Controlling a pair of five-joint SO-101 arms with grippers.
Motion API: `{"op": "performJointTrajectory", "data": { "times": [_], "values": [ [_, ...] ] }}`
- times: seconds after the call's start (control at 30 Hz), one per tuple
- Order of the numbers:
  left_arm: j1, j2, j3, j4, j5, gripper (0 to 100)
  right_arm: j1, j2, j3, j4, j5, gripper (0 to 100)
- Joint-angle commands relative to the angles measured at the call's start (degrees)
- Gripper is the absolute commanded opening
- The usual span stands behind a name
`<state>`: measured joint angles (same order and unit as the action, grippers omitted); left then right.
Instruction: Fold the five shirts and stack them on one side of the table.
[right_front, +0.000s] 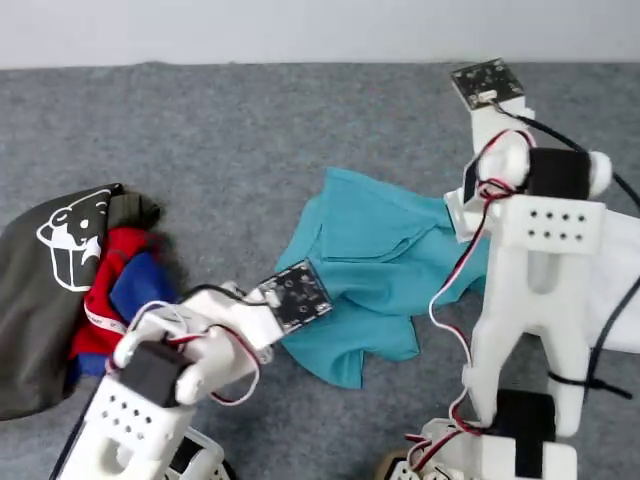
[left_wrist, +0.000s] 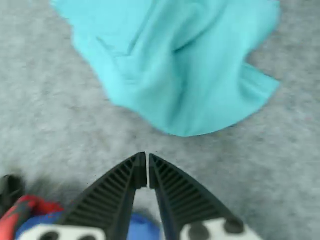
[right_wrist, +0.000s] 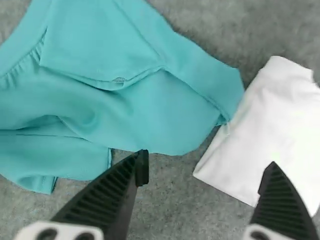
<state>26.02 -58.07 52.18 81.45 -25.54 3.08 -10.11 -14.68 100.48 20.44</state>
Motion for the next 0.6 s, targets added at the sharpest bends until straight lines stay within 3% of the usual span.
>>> {"op": "performJointTrajectory", "data": {
  "times": [0.0, 0.4, 0.57],
  "values": [
    [5.5, 6.9, -1.5, -1.1, 1.7, 2, 1.2, -4.5, -0.3, 2.3, -0.2, 30.5],
    [20.3, 33.0, -16.7, 0.5, 1.7, 2, 7.2, -6.4, 7.6, 2.3, -0.5, 24.7],
    [23.4, 44.9, -22.0, 0.7, 1.7, 12, 10.0, -7.5, 7.6, 2.3, -0.5, 24.7]
  ]
}}
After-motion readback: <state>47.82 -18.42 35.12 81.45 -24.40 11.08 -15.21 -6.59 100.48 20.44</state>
